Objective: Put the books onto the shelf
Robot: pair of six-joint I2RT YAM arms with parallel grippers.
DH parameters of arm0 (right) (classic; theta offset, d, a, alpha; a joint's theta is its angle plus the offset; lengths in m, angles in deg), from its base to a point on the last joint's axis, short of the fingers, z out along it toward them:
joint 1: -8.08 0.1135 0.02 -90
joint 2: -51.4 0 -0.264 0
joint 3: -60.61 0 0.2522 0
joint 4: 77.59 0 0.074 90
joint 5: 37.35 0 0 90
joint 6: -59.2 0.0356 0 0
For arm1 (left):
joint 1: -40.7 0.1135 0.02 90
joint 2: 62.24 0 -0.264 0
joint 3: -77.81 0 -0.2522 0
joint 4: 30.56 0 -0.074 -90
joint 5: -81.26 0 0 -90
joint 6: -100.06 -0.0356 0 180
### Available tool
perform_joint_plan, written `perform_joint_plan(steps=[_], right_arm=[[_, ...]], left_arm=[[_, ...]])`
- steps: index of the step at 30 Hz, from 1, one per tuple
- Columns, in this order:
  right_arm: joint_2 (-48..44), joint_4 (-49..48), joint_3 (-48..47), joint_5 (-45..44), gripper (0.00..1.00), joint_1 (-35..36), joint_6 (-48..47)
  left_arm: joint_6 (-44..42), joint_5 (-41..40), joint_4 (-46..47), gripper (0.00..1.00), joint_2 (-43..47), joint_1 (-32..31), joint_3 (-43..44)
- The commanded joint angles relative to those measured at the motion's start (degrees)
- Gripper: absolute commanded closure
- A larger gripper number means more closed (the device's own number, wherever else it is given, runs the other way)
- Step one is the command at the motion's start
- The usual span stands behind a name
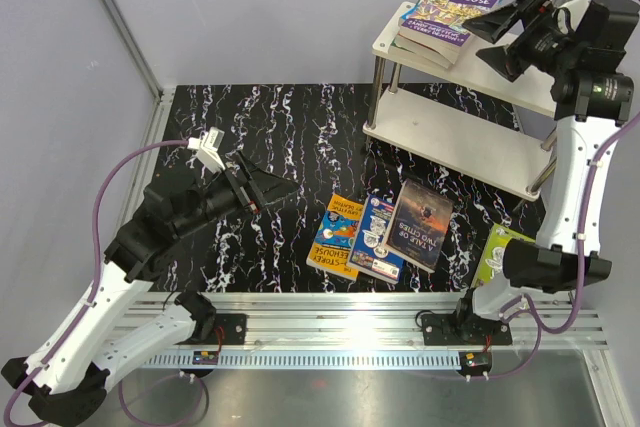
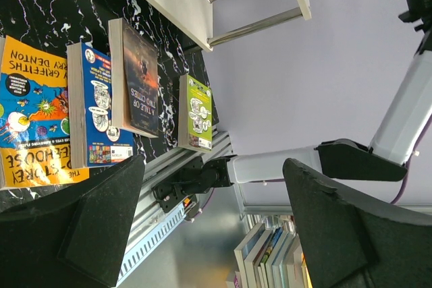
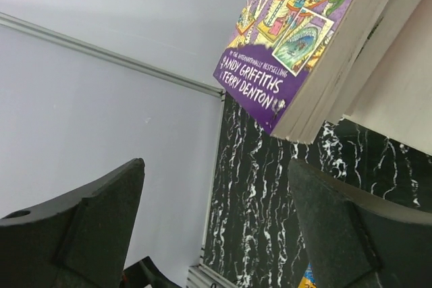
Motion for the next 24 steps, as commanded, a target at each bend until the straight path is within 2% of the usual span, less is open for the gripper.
perform_joint_plan(steps=[1, 6, 9, 11, 12, 14, 18, 24], right_arm=[[-4.6, 5.7, 2.0, -3.0, 0.05, -0.6, -4.9], [-15.3, 11.8, 16.1, -8.9, 0.05, -0.6, -7.4], [-24.1, 13.9, 36.6, -11.1, 0.06, -0.6, -7.8], [-30.6, 15.1, 44.2, -12.3, 0.05, -0.6, -7.4], [-32.5, 15.2, 51.3, -12.3, 0.06, -0.6, -7.2], [-36.2, 16.8, 56.9, -12.4, 0.05, -0.6, -7.3], [-36.2, 18.0, 68.6, -11.1, 0.05, -0.6, -7.9], [-31.5, 17.3, 75.7, -12.3, 0.05, -0.6, -10.2]], left_arm=[[-0.9, 0.1, 0.6, 0.1, 0.8, 0.3, -0.1], [-6.0, -1.7, -4.5, 0.1, -2.7, 0.3, 1.2], [-10.2, -2.3, -7.3, 0.11, -6.9, 0.2, 0.9], [-11.5, -1.6, -7.0, 0.12, -9.1, -0.1, -0.4], [-12.5, -1.5, -6.5, 0.12, -10.1, -0.3, -0.8], [-13.9, -1.5, -5.1, 0.12, -13.8, -0.9, -1.2], [-16.0, -1.5, -1.6, 0.11, -23.0, -4.3, -0.3], [-15.5, 2.1, 6.4, 0.12, -41.2, -7.8, 0.3]])
